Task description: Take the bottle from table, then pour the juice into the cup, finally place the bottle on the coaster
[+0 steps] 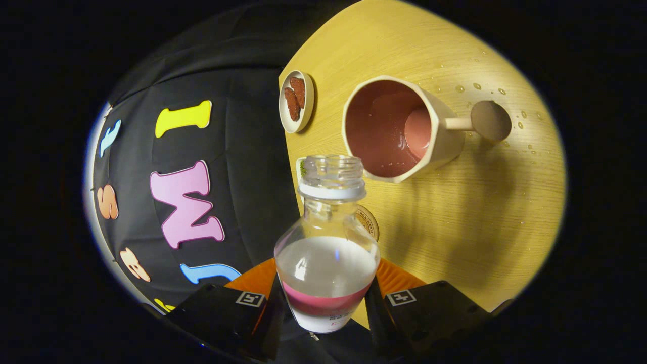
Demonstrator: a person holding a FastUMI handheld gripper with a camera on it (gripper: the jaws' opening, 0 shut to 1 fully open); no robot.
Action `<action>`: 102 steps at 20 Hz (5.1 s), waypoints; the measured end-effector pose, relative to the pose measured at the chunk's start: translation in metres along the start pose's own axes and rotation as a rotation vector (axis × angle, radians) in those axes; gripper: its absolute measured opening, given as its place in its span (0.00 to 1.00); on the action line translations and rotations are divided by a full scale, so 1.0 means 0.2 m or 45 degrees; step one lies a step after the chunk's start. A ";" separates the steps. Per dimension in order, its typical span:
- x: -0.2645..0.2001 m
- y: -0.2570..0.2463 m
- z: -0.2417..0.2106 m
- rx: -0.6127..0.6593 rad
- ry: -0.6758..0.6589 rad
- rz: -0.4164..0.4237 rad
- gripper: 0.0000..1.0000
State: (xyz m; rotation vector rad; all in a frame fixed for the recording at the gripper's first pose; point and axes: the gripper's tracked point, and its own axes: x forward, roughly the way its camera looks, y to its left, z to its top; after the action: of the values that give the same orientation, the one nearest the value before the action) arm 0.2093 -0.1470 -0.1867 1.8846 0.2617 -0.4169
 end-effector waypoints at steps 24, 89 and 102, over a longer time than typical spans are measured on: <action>0.03 0.15 0.13 0.613 0.105 -0.043 0.73; -0.20 0.30 -0.02 0.201 -0.055 0.158 0.72; -0.43 0.09 -0.44 -1.580 -0.135 0.169 0.72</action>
State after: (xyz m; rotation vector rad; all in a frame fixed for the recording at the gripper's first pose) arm 0.1513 -0.0689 -0.1090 0.6542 0.2352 -0.1709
